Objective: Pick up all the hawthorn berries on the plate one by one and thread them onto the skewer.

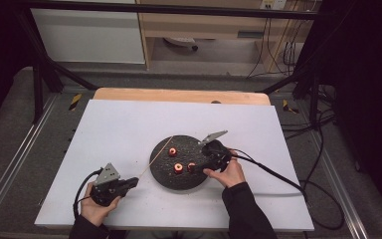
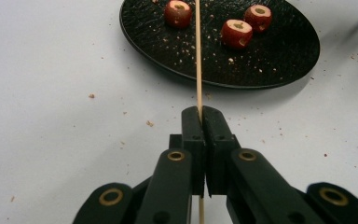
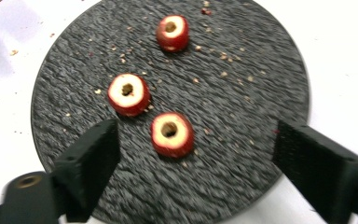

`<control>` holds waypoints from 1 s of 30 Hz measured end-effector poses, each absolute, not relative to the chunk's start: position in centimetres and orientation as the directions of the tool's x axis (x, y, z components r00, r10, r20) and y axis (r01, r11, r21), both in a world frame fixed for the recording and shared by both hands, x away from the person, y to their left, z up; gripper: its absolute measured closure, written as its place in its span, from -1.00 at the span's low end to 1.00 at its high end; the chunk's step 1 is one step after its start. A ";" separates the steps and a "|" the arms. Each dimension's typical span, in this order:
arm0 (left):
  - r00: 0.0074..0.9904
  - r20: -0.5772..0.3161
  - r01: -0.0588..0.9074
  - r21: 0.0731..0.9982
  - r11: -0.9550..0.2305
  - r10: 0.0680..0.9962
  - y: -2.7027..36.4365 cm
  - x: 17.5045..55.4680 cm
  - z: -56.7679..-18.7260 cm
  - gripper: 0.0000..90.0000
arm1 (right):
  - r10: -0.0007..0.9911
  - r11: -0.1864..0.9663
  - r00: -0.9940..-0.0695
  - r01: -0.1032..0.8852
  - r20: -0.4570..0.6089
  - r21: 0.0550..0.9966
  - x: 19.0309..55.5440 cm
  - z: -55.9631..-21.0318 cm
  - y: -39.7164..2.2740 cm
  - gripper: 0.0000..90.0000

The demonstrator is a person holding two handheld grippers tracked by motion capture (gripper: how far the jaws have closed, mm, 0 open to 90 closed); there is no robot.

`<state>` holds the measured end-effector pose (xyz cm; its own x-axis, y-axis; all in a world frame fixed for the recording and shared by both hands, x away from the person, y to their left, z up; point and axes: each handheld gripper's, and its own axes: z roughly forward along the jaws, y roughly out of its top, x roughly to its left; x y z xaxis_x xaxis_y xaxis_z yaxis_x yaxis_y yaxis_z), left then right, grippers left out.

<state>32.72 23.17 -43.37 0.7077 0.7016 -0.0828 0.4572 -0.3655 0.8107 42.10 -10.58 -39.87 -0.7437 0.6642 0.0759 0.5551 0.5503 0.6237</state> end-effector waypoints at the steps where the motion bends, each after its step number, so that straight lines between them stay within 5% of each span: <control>1: 0.708 -0.083 0.457 0.811 -0.366 0.702 23.2 32.7 -43.4 0.96 | 0.656 0.563 -0.751 0.555 0.076 0.612 42.3 -39.9 -10.3 -0.53; 18: 0.713 -0.076 0.458 0.804 -0.380 0.697 23.0 32.7 -43.5 0.96 | 0.573 0.712 -0.817 0.536 0.067 0.454 43.9 -40.4 -7.5 0.20; 30: 0.718 -0.072 0.455 0.802 -0.388 0.692 22.8 32.8 -43.5 0.96 | 0.565 0.736 -0.819 0.555 0.100 0.387 44.7 -41.0 -7.2 0.37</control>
